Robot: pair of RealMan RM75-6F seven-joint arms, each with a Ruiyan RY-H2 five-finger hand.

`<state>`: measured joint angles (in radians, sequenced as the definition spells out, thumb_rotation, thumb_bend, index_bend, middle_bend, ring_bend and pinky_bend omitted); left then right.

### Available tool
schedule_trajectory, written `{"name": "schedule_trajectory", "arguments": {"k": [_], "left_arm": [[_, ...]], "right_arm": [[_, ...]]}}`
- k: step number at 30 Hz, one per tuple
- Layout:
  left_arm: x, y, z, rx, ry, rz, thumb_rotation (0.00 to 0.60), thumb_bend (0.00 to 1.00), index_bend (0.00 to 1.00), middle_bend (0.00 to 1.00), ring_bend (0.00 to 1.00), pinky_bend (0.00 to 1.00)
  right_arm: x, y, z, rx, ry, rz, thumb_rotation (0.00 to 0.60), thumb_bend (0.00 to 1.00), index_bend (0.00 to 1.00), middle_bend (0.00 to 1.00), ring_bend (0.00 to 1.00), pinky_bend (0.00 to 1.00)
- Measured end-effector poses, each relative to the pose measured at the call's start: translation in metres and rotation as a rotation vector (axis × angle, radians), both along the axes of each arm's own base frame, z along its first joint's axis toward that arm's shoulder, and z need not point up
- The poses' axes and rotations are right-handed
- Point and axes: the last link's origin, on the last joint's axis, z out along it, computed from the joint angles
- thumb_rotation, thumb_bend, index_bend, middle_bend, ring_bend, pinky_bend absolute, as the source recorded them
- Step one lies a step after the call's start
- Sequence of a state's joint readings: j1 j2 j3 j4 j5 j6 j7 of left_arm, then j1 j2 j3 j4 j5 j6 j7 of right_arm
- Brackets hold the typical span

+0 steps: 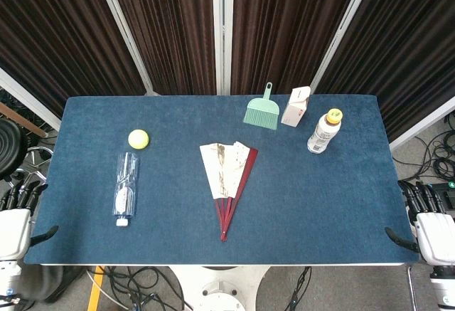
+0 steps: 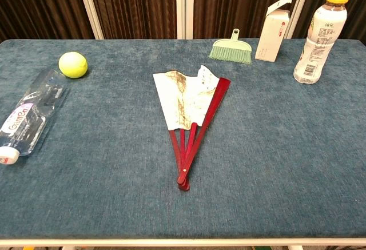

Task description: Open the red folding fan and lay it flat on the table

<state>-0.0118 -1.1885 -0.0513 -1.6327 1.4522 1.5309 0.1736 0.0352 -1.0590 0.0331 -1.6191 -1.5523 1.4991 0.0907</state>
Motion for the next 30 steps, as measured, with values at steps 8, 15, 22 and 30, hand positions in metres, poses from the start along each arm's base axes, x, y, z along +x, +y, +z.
{"name": "schedule_trajectory", "arguments": {"k": [8,15,22,30], "left_arm": [[-0.003,0.003,-0.001,-0.016,0.0,0.035,0.6,0.0,0.19,0.14,0.05,0.13],[0.0,0.005,0.002,-0.003,0.004,0.029,0.6,0.0,0.19,0.14,0.05,0.13],[0.0,0.004,0.005,0.015,0.006,0.029,0.6,0.0,0.19,0.14,0.05,0.13],[0.002,0.005,0.003,0.014,0.006,0.027,0.6,0.0,0.19,0.14,0.05,0.13]], "right_arm": [[0.002,-0.009,-0.005,0.031,0.008,0.004,0.6,0.09,0.0,0.1,0.0,0.01],[0.005,-0.012,-0.008,0.048,0.009,0.023,0.6,0.09,0.0,0.1,0.0,0.01],[0.015,-0.02,-0.011,0.08,-0.001,0.082,0.6,0.11,0.1,0.15,0.0,0.01],[0.048,-0.065,-0.039,0.243,0.047,0.252,0.6,0.12,0.31,0.3,0.0,0.01]]}}
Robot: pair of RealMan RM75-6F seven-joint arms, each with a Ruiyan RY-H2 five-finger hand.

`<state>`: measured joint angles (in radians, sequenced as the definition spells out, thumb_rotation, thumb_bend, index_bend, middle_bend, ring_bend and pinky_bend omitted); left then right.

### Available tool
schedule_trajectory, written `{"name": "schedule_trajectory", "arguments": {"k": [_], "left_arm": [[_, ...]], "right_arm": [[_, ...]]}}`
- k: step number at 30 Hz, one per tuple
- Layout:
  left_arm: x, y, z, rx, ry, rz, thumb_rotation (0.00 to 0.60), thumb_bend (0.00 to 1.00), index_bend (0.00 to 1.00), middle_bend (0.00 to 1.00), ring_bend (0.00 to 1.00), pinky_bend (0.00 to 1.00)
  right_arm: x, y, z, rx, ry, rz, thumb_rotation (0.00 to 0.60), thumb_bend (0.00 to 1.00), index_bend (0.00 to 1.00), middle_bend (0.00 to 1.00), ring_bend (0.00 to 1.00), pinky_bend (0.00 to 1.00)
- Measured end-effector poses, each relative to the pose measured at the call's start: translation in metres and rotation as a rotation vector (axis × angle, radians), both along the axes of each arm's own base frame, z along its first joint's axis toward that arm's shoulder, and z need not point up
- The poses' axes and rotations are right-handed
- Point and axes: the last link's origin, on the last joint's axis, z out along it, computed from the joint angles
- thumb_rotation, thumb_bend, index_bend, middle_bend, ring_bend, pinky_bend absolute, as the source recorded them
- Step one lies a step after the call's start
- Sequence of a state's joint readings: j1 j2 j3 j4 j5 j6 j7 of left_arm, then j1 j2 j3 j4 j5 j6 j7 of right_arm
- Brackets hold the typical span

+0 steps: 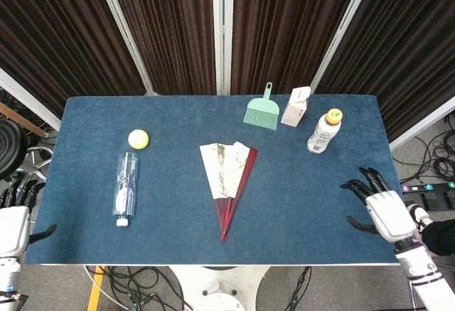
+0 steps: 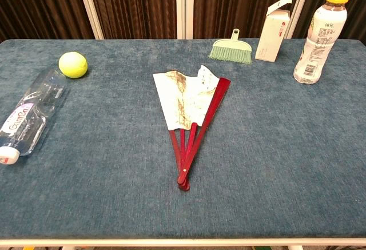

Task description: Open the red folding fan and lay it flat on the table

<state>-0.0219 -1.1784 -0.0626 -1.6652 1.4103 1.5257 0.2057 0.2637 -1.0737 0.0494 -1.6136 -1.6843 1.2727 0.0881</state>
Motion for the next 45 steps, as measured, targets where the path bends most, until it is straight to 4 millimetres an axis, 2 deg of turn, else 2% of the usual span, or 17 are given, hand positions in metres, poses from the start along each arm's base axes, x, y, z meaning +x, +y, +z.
{"name": "schedule_trajectory", "arguments": {"k": [4,10,13,16,19,25,30,45], "left_arm": [[0.0,-0.002,0.0,0.001,-0.001,0.002,0.6,0.0,0.19,0.14,0.05,0.13],[0.0,-0.002,0.001,0.004,-0.004,-0.001,0.6,0.0,0.19,0.14,0.05,0.13],[-0.001,-0.001,0.0,0.003,-0.007,-0.001,0.6,0.0,0.19,0.14,0.05,0.13],[-0.001,-0.001,0.0,0.005,-0.014,-0.001,0.6,0.0,0.19,0.14,0.05,0.13],[-0.004,-0.002,-0.001,0.008,-0.024,0.005,0.6,0.0,0.19,0.14,0.05,0.13],[-0.007,-0.003,-0.001,0.011,-0.038,0.012,0.6,0.0,0.19,0.14,0.05,0.13],[-0.009,-0.003,-0.001,0.014,-0.052,0.017,0.6,0.0,0.19,0.14,0.05,0.13],[-0.01,-0.003,0.002,0.024,-0.059,0.01,0.6,0.0,0.19,0.14,0.05,0.13]], "right_arm": [[0.026,-0.038,-0.036,0.11,0.049,0.094,0.6,0.12,0.31,0.29,0.0,0.02],[0.065,-0.084,-0.104,0.205,0.066,0.191,0.6,0.01,0.31,0.28,0.0,0.02],[0.077,-0.097,-0.135,0.214,0.084,0.22,0.6,0.01,0.34,0.29,0.0,0.02],[0.089,-0.106,-0.164,0.212,0.104,0.249,0.6,0.07,0.4,0.31,0.01,0.04],[0.097,-0.113,-0.185,0.202,0.126,0.273,0.6,0.11,0.4,0.32,0.01,0.04],[0.11,-0.121,-0.214,0.174,0.142,0.303,0.6,0.16,0.41,0.32,0.01,0.04],[0.114,-0.124,-0.227,0.152,0.145,0.319,0.6,0.22,0.41,0.32,0.01,0.04],[0.116,-0.116,-0.26,0.109,0.158,0.377,0.6,0.23,0.47,0.37,0.07,0.04]]}}
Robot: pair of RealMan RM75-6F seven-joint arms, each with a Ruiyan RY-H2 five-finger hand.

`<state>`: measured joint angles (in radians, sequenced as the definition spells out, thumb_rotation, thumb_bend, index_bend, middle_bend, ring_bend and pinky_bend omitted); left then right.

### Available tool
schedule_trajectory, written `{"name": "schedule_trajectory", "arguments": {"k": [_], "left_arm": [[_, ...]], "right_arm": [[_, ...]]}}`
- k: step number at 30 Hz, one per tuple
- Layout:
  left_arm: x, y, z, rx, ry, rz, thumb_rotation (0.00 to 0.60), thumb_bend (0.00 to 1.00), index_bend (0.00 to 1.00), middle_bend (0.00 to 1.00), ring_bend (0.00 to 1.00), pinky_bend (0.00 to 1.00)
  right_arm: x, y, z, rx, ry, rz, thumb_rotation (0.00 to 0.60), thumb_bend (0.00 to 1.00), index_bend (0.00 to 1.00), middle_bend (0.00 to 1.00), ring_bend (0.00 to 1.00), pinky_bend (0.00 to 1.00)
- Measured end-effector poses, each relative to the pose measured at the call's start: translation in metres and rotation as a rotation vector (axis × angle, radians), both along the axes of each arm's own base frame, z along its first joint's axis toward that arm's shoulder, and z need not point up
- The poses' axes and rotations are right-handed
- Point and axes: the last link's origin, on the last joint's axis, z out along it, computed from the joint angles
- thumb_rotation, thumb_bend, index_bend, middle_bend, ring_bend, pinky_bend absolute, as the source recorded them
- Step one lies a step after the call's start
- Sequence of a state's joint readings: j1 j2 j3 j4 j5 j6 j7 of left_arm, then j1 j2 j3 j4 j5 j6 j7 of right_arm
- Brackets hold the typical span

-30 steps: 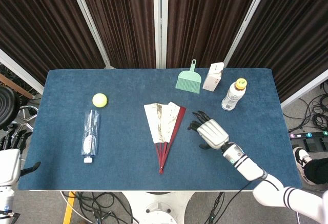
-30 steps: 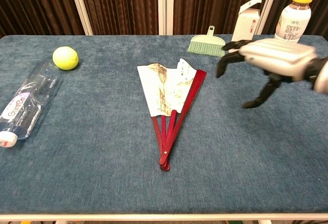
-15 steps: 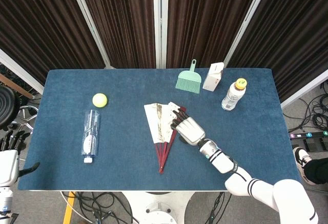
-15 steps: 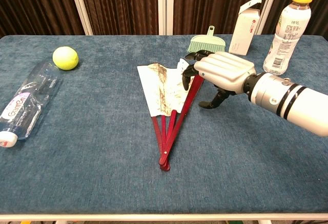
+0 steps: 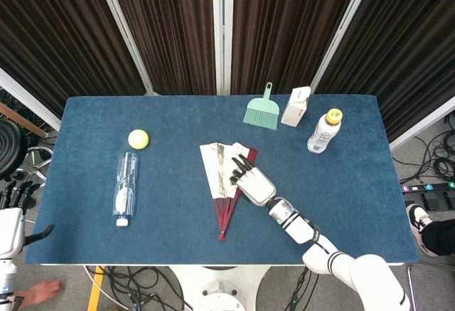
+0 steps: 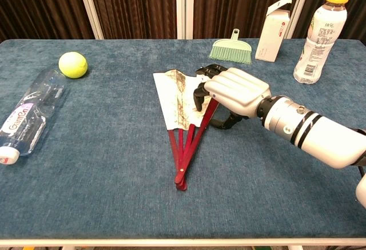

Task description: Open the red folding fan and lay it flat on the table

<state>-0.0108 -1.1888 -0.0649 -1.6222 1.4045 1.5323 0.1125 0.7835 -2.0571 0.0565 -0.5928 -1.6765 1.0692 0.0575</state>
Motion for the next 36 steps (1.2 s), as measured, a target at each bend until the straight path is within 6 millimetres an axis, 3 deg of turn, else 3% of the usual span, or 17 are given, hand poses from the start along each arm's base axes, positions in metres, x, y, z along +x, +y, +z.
{"name": "schedule_trajectory", "arguments": {"k": [2,5,8,12,18,28,36], "left_arm": [[0.0,0.0,0.001,0.003,0.0,-0.002,0.6,0.0,0.19,0.14,0.05,0.13],[0.001,-0.001,0.002,0.008,0.002,-0.007,0.6,0.0,0.19,0.14,0.05,0.13],[0.003,0.001,0.003,0.011,0.004,-0.018,0.6,0.0,0.19,0.14,0.05,0.13],[0.008,0.007,0.005,0.013,-0.007,-0.059,0.6,0.0,0.19,0.14,0.05,0.13],[0.024,0.025,0.007,0.014,-0.099,-0.159,0.6,0.0,0.19,0.14,0.05,0.13],[0.062,0.069,0.009,-0.041,-0.325,-0.339,0.6,0.0,0.19,0.14,0.05,0.14],[0.088,0.118,-0.014,-0.157,-0.649,-0.397,0.6,0.0,0.19,0.14,0.05,0.19]], "right_arm": [[0.002,0.001,-0.004,-0.01,0.001,0.01,0.6,0.28,0.51,0.4,0.1,0.04],[0.007,0.0,-0.008,-0.02,0.004,0.03,0.6,0.46,0.57,0.44,0.14,0.05],[0.016,-0.003,-0.009,-0.022,0.006,0.077,0.6,0.73,0.66,0.51,0.2,0.1],[0.028,-0.012,0.002,-0.029,0.022,0.17,0.6,0.91,0.78,0.58,0.29,0.17],[0.045,-0.026,0.037,-0.02,0.016,0.297,0.6,0.92,0.86,0.63,0.36,0.21],[0.083,-0.03,0.128,0.009,-0.043,0.435,0.6,0.91,0.89,0.66,0.38,0.22],[0.109,-0.027,0.185,0.028,-0.185,0.409,0.6,0.91,0.89,0.66,0.38,0.22]]}}
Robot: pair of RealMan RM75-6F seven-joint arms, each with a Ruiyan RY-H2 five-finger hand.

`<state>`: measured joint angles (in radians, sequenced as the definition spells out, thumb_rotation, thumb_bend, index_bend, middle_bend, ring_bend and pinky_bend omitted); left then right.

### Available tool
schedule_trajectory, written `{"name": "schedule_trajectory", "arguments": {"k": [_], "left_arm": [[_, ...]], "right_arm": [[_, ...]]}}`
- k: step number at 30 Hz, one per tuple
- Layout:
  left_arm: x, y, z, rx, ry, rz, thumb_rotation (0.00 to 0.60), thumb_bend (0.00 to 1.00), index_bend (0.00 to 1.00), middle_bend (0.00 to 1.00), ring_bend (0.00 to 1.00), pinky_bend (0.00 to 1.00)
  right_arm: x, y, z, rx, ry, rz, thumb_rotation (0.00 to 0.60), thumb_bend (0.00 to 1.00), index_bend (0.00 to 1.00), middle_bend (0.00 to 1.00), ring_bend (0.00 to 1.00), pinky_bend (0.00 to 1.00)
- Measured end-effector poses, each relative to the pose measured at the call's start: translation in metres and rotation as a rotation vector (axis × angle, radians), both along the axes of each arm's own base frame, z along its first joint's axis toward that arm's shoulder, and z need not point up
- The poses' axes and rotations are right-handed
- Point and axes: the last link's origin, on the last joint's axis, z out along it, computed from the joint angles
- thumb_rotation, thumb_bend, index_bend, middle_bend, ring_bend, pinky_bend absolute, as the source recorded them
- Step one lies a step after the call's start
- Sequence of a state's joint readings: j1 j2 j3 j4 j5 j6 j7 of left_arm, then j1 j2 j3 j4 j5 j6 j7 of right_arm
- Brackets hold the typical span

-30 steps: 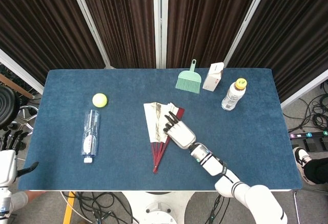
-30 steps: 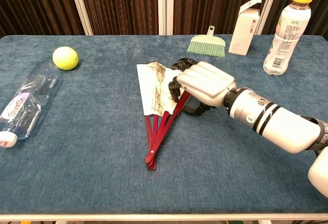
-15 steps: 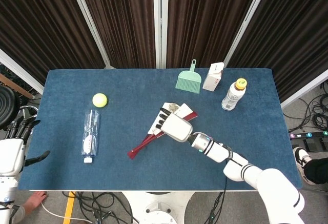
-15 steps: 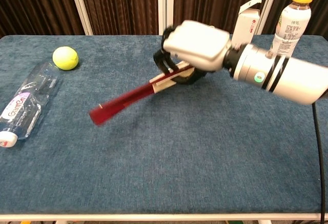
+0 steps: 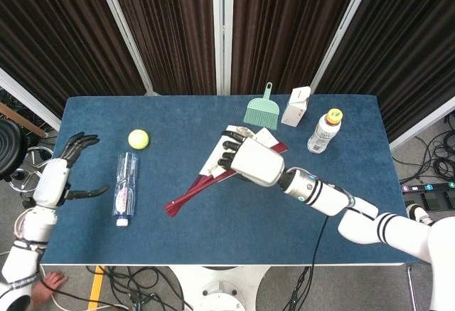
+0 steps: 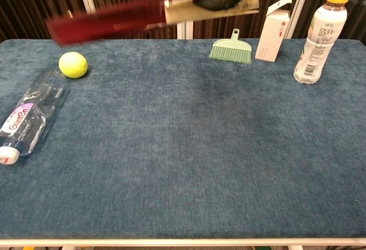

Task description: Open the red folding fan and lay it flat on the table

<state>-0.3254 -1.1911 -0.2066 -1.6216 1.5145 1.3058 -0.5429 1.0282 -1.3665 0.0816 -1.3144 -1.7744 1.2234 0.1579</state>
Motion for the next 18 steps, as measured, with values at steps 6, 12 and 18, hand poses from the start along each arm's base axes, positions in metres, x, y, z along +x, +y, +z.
{"name": "schedule_trajectory", "arguments": {"k": [6,12,18], "left_arm": [[0.03,0.03,-0.038,-0.117,-0.177,-0.061,0.6,0.0,0.24,0.18,0.06,0.2],[0.056,0.046,-0.072,-0.24,-0.321,-0.079,0.6,0.0,0.28,0.23,0.11,0.23],[0.074,0.05,-0.103,-0.34,-0.373,-0.097,0.6,0.0,0.29,0.24,0.11,0.23]], "right_arm": [[0.016,0.005,0.012,0.097,-0.073,-0.067,0.6,0.91,0.89,0.66,0.36,0.2],[0.034,0.002,0.007,0.191,-0.056,-0.156,0.6,0.91,0.87,0.66,0.34,0.18],[0.057,-0.005,-0.001,0.25,-0.05,-0.222,0.6,0.91,0.87,0.66,0.34,0.18]]}}
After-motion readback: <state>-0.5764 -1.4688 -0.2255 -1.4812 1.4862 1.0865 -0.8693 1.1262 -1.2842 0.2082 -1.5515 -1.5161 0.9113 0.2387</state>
